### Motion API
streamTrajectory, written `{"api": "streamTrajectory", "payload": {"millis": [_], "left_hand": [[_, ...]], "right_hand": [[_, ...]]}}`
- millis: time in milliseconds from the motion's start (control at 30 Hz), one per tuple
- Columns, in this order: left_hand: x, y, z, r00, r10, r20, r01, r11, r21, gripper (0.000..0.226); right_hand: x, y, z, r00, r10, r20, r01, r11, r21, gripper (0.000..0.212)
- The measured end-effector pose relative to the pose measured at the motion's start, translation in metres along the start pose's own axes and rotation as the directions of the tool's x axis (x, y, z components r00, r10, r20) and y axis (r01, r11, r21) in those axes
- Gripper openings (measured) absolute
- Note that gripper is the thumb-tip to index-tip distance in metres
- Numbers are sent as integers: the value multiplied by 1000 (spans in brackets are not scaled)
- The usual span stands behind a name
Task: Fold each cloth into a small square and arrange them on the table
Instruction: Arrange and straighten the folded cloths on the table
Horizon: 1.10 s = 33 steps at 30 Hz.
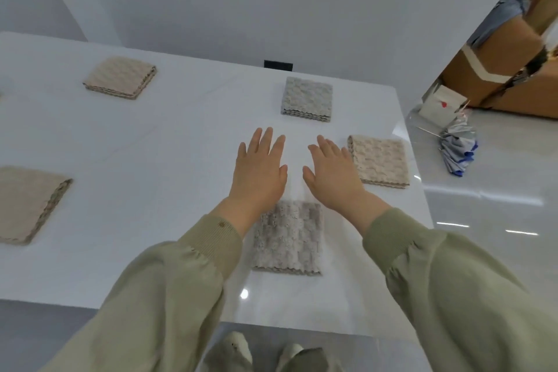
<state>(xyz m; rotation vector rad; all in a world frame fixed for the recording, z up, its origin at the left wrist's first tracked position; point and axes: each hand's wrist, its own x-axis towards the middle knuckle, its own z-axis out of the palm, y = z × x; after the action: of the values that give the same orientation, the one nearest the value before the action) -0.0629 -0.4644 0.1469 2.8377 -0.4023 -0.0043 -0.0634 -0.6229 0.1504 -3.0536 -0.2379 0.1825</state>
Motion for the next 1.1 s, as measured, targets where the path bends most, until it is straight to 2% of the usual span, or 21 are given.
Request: {"api": "streamTrajectory", "payload": {"millis": [233, 333, 433, 600, 667, 733, 800, 867, 900, 967, 1100], "left_hand": [[-19, 23, 5, 992, -126, 16, 127, 973, -192, 55], [-25, 31, 19, 976, -216, 36, 219, 946, -240, 54], [-32, 39, 35, 942, -327, 76, 335, 891, -307, 55], [-45, 68, 59, 835, -551, -6, 500, 763, -410, 51], [-54, 81, 71, 747, -661, -69, 553, 675, -488, 50], [-64, 92, 84, 589, -797, -134, 591, 538, -602, 51], [-78, 105, 96, 336, -937, -93, 574, 282, -769, 52], [-89, 120, 108, 98, -995, 7, 431, 36, -902, 51], [-93, 126, 114, 16, -999, 34, 349, -26, -937, 50], [-95, 136, 126, -82, -996, 45, 244, -64, -968, 49], [-85, 139, 139, -128, -992, 13, 155, -33, -987, 49]], "right_hand": [[-14, 15, -6, 998, -51, 31, 48, 994, 102, 52], [-16, 28, -3, 990, -128, 66, 116, 981, 158, 53], [-13, 45, 2, 964, -241, 111, 214, 954, 211, 52], [7, 75, 14, 876, -446, 183, 403, 886, 231, 52], [15, 83, 19, 821, -525, 225, 470, 845, 255, 52], [23, 86, 24, 787, -560, 256, 475, 817, 326, 50], [32, 83, 31, 794, -539, 281, 391, 806, 444, 46], [40, 76, 40, 808, -505, 303, 281, 783, 555, 43], [44, 70, 45, 809, -499, 311, 241, 764, 599, 41], [49, 55, 52, 792, -529, 305, 219, 713, 666, 39], [52, 22, 63, 735, -614, 290, 193, 598, 778, 38]]}}
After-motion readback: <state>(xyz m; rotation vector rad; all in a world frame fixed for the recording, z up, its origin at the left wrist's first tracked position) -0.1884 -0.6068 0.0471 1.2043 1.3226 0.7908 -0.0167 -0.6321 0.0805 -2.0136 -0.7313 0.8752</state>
